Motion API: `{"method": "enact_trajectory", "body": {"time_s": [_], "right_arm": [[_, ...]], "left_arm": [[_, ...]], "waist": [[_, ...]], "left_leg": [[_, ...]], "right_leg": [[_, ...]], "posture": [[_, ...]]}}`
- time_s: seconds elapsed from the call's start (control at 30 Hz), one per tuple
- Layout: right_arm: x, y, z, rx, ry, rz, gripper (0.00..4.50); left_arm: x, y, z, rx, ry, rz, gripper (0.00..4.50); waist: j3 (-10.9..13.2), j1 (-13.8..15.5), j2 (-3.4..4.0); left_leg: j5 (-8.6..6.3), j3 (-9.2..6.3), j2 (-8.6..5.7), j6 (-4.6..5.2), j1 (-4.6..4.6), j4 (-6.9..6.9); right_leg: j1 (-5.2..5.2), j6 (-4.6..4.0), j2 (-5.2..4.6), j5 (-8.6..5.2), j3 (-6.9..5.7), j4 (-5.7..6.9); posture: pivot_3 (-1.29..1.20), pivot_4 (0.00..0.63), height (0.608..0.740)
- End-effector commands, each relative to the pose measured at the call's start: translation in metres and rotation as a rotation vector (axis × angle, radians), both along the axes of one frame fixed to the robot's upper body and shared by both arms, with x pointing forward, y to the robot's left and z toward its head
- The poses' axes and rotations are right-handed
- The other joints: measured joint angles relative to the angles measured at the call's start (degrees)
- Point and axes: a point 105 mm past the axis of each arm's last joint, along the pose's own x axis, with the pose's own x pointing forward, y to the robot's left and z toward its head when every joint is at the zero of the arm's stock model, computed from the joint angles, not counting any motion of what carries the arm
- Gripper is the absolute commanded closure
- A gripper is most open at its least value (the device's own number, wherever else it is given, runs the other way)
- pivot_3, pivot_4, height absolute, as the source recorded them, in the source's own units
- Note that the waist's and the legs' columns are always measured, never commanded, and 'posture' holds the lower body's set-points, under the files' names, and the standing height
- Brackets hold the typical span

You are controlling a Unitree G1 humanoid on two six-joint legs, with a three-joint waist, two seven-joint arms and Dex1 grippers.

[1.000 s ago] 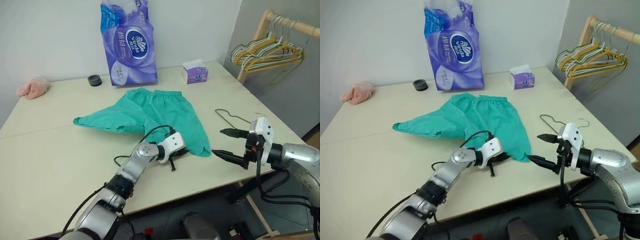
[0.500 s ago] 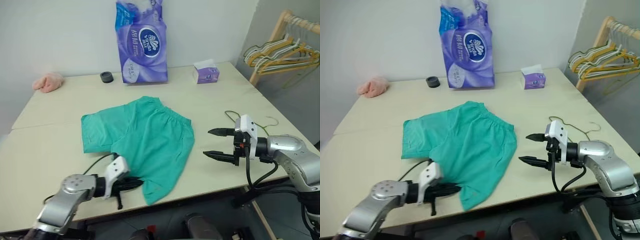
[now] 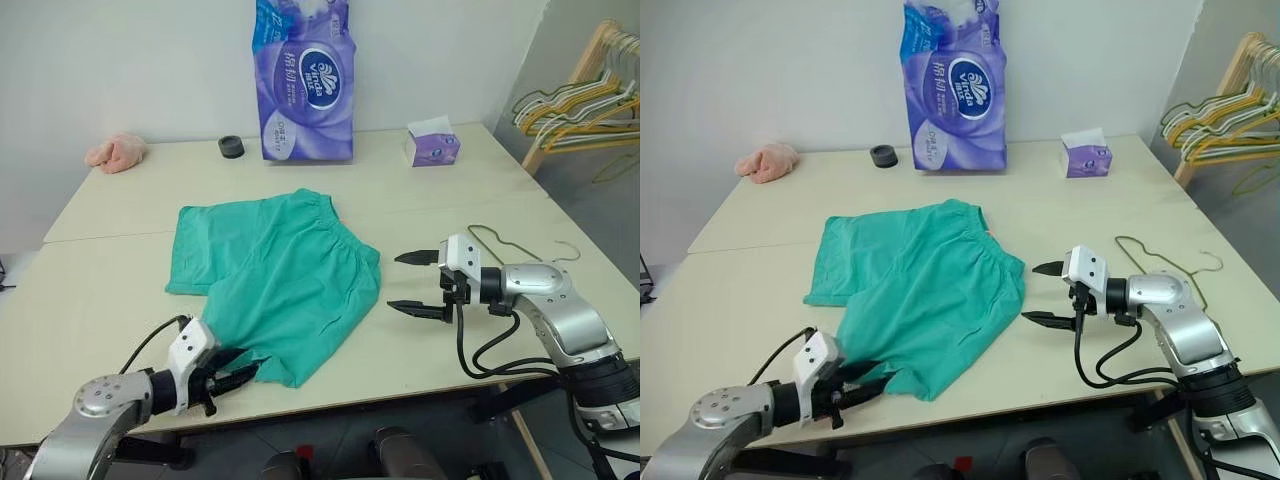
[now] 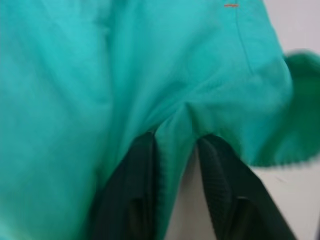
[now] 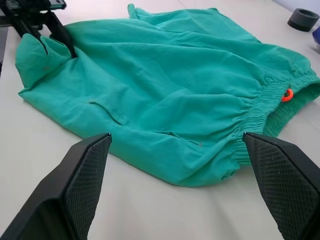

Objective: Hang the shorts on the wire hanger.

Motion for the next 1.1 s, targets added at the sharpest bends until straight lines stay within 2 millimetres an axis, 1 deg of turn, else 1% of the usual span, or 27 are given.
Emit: {"method": "enact_trajectory", "body": {"time_s": [0.03, 0.1, 0.2, 0.3, 0.37, 0.43, 0.5, 0.57, 0.6, 0.67, 0.7, 0.73, 0.8, 0.87, 0.97, 1.07, 1.1], "right_arm": [[-0.001, -0.001, 0.007, 0.004, -0.041, 0.017, 0.00], [-0.001, -0.001, 0.006, 0.002, -0.038, 0.022, 0.00], [-0.002, 0.000, 0.006, 0.001, -0.034, 0.028, 0.00], [-0.004, -0.001, 0.005, 0.001, -0.025, 0.032, 0.00], [-0.006, -0.003, 0.003, -0.012, -0.011, 0.038, 0.00], [-0.006, -0.005, 0.001, -0.025, -0.015, 0.038, 0.00], [-0.006, -0.005, 0.001, -0.024, -0.021, 0.035, 0.00], [-0.006, -0.005, 0.001, -0.023, -0.025, 0.036, 0.00], [-0.006, -0.005, 0.001, -0.029, -0.028, 0.038, 0.00], [-0.006, -0.004, 0.000, -0.048, -0.041, 0.047, 0.00], [-0.007, -0.004, -0.001, -0.052, -0.041, 0.050, 0.00], [-0.008, -0.004, -0.001, -0.051, -0.040, 0.050, 0.00], [-0.009, -0.003, -0.001, -0.047, -0.040, 0.054, 0.00], [-0.010, -0.002, 0.001, -0.042, -0.042, 0.059, 0.00], [-0.012, 0.000, 0.003, -0.039, -0.046, 0.071, 0.00], [-0.011, 0.001, 0.005, -0.049, -0.066, 0.075, 0.00], [-0.009, 0.000, 0.004, -0.062, -0.084, 0.070, 0.00]], "left_arm": [[-0.011, -0.005, 0.031, -0.129, 0.019, -0.024, 1.54], [-0.022, -0.011, 0.044, -0.175, 0.054, -0.084, 0.95], [-0.026, -0.018, 0.062, -0.225, 0.052, -0.127, 0.06], [-0.027, -0.027, 0.072, -0.197, 0.040, -0.182, 0.02], [-0.027, -0.034, 0.074, -0.169, 0.031, -0.223, 0.02], [-0.020, -0.044, 0.075, -0.133, -0.009, -0.240, 0.02], [-0.005, -0.053, 0.075, -0.113, -0.065, -0.206, 0.02], [0.006, -0.063, 0.072, -0.110, -0.077, -0.183, 0.02], [0.010, -0.068, 0.066, -0.085, -0.077, -0.175, 0.02], [0.013, -0.077, 0.050, -0.033, -0.056, -0.182, 0.02], [0.018, -0.084, 0.033, 0.019, -0.047, -0.176, 0.02], [0.024, -0.090, 0.021, 0.039, -0.037, -0.156, 0.02], [0.026, -0.103, 0.007, 0.062, -0.019, -0.172, 0.02], [0.027, -0.110, 0.000, 0.077, -0.005, -0.189, 0.02], [0.030, -0.115, -0.005, 0.102, -0.006, -0.209, 0.02], [0.029, -0.115, -0.006, 0.117, -0.010, -0.235, 0.02], [0.024, -0.113, -0.007, 0.134, -0.012, -0.261, 0.02]], "waist": [[0.02, 0.08, -0.03], [0.03, 0.24, -0.03], [0.07, 0.81, 0.04], [0.10, 1.06, 0.01], [0.15, 1.13, -0.01], [0.15, 1.42, -0.01], [0.15, 1.71, -0.02], [0.15, 2.15, -0.01], [0.14, 2.19, -0.03], [0.14, 2.06, -0.03], [0.14, 2.03, -0.04], [0.14, 2.08, -0.02], [0.17, 2.25, -0.07], [0.20, 2.25, -0.15], [0.18, 2.29, -0.11], [0.17, 2.28, -0.11], [0.17, 2.25, -0.11]], "left_leg": [[0.00, 0.00, 0.00, 0.00, 0.01, 0.00], [0.01, -0.02, 0.01, 0.00, 0.07, 0.06], [0.05, -0.01, 0.00, 0.03, 0.25, 0.10], [0.07, -0.02, 0.01, 0.06, 0.59, 0.11], [0.07, 0.00, 0.00, 0.06, 0.89, 0.09], [0.07, 0.00, 0.00, 0.06, 0.97, 0.09], [0.07, 0.01, -0.01, 0.06, 0.99, 0.10], [0.07, 0.07, -0.01, 0.06, 0.97, 0.10], [0.07, 0.08, -0.01, 0.06, 0.97, 0.10], [0.07, 0.08, 0.00, 0.06, 0.97, 0.09], [0.07, 0.10, 0.00, 0.06, 0.98, 0.08], [0.06, 0.12, 0.00, 0.06, 0.97, 0.07], [0.06, 0.12, -0.04, 0.06, 0.96, 0.06], [0.06, 0.10, -0.03, 0.06, 0.91, 0.06], [0.06, 0.09, -0.01, 0.06, 0.90, 0.05], [0.06, 0.09, -0.01, 0.06, 0.94, 0.06], [0.07, 0.10, -0.01, 0.06, 0.96, 0.07]], "right_leg": [[-0.02, -0.02, 0.00, -0.02, -0.02, 0.09], [-0.03, -0.08, 0.01, -0.06, -0.04, 0.28], [0.09, -0.12, 0.04, -0.09, -0.03, 0.36], [0.41, -0.20, 0.09, -0.15, -0.03, 0.36], [0.60, -0.24, 0.10, -0.27, -0.01, 0.36], [0.64, -0.26, 0.11, -0.29, -0.01, 0.35], [0.69, -0.27, 0.12, -0.28, 0.02, 0.35], [0.77, -0.31, 0.13, -0.24, 0.07, 0.38], [0.77, -0.31, 0.13, -0.24, 0.08, 0.38], [0.79, -0.32, 0.16, -0.22, 0.11, 0.38], [0.79, -0.31, 0.16, -0.22, 0.14, 0.38], [0.78, -0.31, 0.16, -0.22, 0.15, 0.37], [0.79, -0.30, 0.16, -0.22, 0.12, 0.37], [0.75, -0.31, 0.16, -0.22, 0.11, 0.37], [0.73, -0.30, 0.15, -0.22, 0.11, 0.37], [0.78, -0.28, 0.16, -0.23, 0.10, 0.38], [0.80, -0.25, 0.16, -0.25, 0.10, 0.38]], "posture": [[-0.19, 0.040, 0.740], [-0.19, 0.041, 0.740], [-0.18, 0.044, 0.740], [-0.18, 0.049, 0.740], [-0.18, 0.049, 0.740], [-0.18, 0.049, 0.740], [-0.19, 0.050, 0.740], [-0.19, 0.050, 0.740], [-0.19, 0.050, 0.740], [-0.19, 0.053, 0.740], [-0.20, 0.054, 0.740], [-0.20, 0.054, 0.740], [-0.20, 0.054, 0.740], [-0.21, 0.056, 0.740], [-0.21, 0.057, 0.740], [-0.22, 0.056, 0.740], [-0.22, 0.056, 0.740]]}}
